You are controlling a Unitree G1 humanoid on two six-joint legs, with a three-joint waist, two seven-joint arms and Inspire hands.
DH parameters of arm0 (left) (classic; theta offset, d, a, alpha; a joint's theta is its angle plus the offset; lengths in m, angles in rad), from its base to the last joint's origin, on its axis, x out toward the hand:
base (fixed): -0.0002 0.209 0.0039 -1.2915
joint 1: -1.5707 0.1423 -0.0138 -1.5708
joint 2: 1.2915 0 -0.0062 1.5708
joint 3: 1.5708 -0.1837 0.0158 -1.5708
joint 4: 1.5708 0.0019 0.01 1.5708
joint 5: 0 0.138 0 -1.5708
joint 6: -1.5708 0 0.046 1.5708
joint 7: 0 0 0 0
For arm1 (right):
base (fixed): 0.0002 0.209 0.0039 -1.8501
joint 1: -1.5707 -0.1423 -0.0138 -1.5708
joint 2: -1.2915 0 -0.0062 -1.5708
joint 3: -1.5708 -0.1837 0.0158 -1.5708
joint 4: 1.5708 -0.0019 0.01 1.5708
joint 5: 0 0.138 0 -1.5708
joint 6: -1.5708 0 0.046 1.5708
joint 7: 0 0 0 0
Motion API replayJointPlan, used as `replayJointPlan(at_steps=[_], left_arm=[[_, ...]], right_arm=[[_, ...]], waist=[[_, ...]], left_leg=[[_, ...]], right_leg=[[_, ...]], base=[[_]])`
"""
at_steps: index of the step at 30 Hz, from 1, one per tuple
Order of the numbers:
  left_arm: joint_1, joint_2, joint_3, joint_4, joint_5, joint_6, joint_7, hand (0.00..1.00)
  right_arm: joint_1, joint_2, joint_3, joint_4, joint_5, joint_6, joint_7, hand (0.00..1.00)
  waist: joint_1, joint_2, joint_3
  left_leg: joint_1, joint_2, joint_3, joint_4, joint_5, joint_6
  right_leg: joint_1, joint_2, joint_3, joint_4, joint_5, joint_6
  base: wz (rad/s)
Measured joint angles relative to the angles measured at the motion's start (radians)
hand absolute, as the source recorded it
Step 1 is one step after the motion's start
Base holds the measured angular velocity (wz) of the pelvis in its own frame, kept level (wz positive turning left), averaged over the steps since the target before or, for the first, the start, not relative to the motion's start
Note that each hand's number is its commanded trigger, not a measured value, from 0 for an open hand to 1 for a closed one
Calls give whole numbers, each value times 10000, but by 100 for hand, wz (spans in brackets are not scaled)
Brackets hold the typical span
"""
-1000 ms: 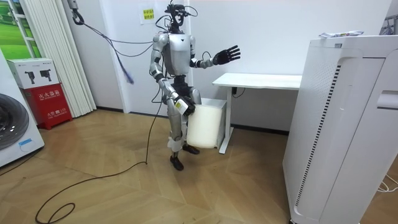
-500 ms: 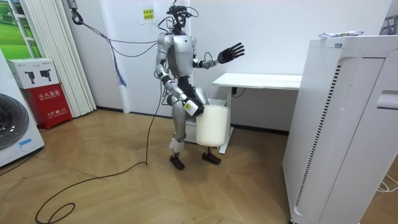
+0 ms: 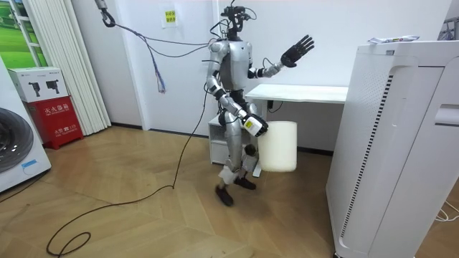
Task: Pick garbage
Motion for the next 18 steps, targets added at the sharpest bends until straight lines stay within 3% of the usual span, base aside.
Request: replayJointPlan(at_steps=[1,2,3,9,13,14,16,17,18], left_arm=[[-47,0,-4,-9,97,1,102,0],[-91,-20,-30,-20,252,5,267,0],[-91,-7,-16,-76,369,5,424,0],[-179,239,437,-602,1528,227,1076,0],[-193,433,694,-1178,1845,353,1271,0],[-242,522,814,-1236,2014,384,1291,0],[-299,746,927,-1256,2113,430,1332,0],[-378,785,927,-1353,2108,473,1353,0],[-654,784,922,-1569,2232,511,1393,0]], right_arm=[[-6,11,-1,0,-74,0,0,100],[14,16,-4,15,-156,7,6,100],[11,32,-8,10,-165,13,2,100],[-11,-3,-74,-28,-211,37,67,100],[12,-99,-95,-154,-258,52,225,100],[53,-117,-95,-206,-309,52,233,100],[261,-92,-122,-365,-387,51,305,100],[408,-26,-188,-418,-310,41,312,100],[425,-67,-555,-416,-208,36,324,100]], waist=[[-29,-23,-18],[-214,18,-39],[-135,0,-88],[-107,34,-109],[-139,77,-132],[-134,85,-132],[-190,-15,-68],[-180,-190,-46],[-191,2,-78]], left_leg=[[69,0,-70,-51,-31,-55],[221,17,-389,-168,-75,-166],[463,67,-461,-485,-23,-309],[1165,321,-776,-1446,131,-567],[1799,342,-776,-2010,197,-677],[2034,343,-778,-2064,198,-678],[1856,279,-705,-1110,182,-791],[1310,176,-748,-1032,47,-1007],[607,329,-671,-1851,725,-824]], right_leg=[[9,158,4,-628,418,-52],[171,417,-18,-1060,1096,-187],[412,578,-43,-1418,1136,-260],[1405,1115,-27,-2817,1241,-371],[2097,1240,70,-3534,1278,-338],[2460,1235,192,-3845,1316,-317],[3220,1114,913,-4515,1439,-279],[3454,971,1835,-4802,1478,-212],[3365,919,2124,-4769,1373,-61]], base=[[49],[30],[21],[-2],[-5],[3],[26],[70],[68]])
